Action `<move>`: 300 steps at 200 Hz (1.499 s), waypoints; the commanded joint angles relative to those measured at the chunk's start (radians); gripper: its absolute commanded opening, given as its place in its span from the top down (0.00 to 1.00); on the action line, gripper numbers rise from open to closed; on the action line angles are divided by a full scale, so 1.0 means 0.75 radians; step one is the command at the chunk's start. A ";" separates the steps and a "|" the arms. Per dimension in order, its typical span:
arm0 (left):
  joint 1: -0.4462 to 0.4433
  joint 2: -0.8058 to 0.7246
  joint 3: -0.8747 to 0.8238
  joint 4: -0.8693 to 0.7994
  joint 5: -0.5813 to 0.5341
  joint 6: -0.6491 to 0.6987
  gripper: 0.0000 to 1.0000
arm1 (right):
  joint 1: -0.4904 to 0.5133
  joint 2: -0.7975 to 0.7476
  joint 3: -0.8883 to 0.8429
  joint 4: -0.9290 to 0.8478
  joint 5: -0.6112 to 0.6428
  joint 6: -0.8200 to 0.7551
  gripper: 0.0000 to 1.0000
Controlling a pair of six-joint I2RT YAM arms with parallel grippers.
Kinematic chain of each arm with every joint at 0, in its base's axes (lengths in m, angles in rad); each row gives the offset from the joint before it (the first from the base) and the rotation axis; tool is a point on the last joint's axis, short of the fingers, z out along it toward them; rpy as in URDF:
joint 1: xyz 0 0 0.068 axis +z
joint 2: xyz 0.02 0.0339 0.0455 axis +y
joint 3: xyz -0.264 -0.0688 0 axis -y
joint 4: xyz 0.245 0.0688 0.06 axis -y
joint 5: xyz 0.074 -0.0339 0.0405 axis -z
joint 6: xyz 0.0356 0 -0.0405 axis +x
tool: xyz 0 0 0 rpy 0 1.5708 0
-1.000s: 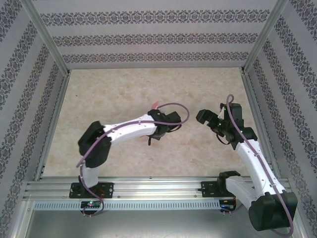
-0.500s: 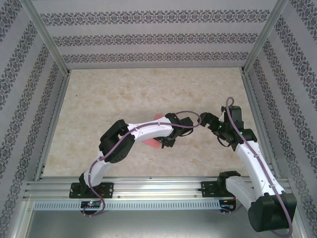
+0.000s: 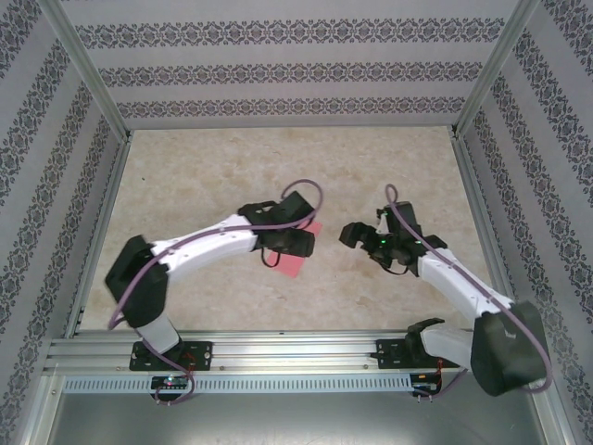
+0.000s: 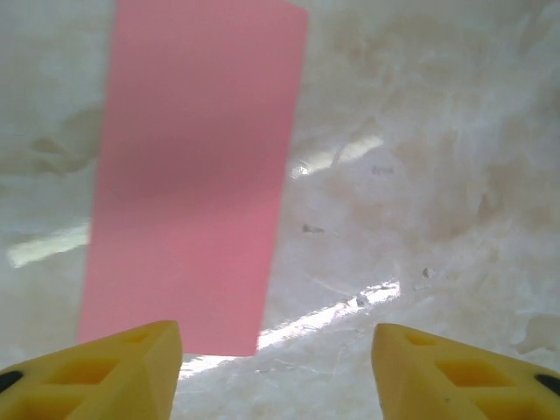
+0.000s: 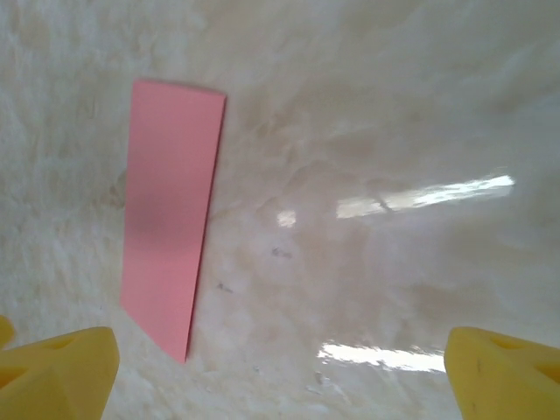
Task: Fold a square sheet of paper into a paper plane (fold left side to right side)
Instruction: Turn over the paper at the center of the table, then third fold the triangle at the center of the table.
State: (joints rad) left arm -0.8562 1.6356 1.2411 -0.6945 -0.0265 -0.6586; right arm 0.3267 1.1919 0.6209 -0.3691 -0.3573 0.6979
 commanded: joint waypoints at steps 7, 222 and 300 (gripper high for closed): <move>0.099 -0.223 -0.278 0.279 0.017 -0.115 0.28 | 0.162 0.191 0.138 0.221 0.070 0.073 0.04; 0.363 -0.326 -0.612 0.533 0.305 -0.159 0.22 | 0.260 1.008 0.711 0.172 0.035 -0.140 0.18; 0.465 -0.127 -0.559 0.673 0.486 -0.149 0.33 | 0.259 1.084 0.761 0.137 -0.021 -0.212 0.28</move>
State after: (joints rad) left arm -0.5365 1.4967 0.7734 -0.2607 0.2802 -0.7914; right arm 0.5251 1.9560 1.1831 -0.2283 -0.3462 0.5720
